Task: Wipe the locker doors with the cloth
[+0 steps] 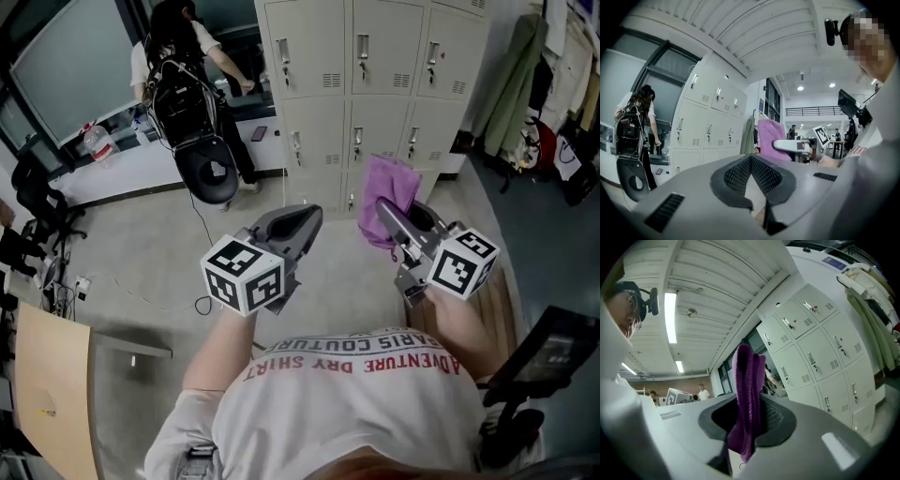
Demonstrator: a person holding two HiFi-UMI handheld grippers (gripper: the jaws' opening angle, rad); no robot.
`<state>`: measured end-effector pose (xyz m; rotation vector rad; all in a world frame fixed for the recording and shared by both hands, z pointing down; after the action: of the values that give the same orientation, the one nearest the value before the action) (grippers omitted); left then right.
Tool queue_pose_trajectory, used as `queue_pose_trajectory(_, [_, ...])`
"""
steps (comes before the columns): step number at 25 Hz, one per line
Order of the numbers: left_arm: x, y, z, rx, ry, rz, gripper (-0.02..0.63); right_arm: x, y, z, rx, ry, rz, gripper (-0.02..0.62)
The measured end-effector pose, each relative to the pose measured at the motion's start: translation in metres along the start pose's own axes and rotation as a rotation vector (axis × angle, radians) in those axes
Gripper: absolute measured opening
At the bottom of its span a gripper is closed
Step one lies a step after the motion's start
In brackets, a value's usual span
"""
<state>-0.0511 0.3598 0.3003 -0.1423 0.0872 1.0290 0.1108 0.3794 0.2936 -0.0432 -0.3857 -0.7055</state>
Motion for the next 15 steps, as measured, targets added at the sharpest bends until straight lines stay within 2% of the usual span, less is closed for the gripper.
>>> queue_pose_trajectory(7, [-0.100,-0.042,-0.021,0.042,0.002,-0.045,0.002,0.060,-0.097,-0.014,-0.053,0.068,-0.010,0.067])
queue_pose_trajectory(12, [-0.190,-0.092,-0.021,0.046,0.002,-0.096,0.002,0.128,-0.183,-0.012,-0.066,0.065,-0.046,0.067])
queue_pose_trajectory(15, [-0.252,-0.137,-0.015,0.051,-0.002,-0.102,0.002,0.186,-0.237,-0.005,-0.080,0.072,-0.058,0.067])
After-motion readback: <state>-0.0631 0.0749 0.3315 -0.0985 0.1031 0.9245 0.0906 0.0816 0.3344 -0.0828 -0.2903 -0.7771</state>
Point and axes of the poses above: the fingertips, and each gripper's own axes: y backward along the fingers, x to its right, z out of its underside, the point moved 4 cm from there along y, backward along the fingers, and after that the axes turned 1 degree about z, right-handed, at the moved point
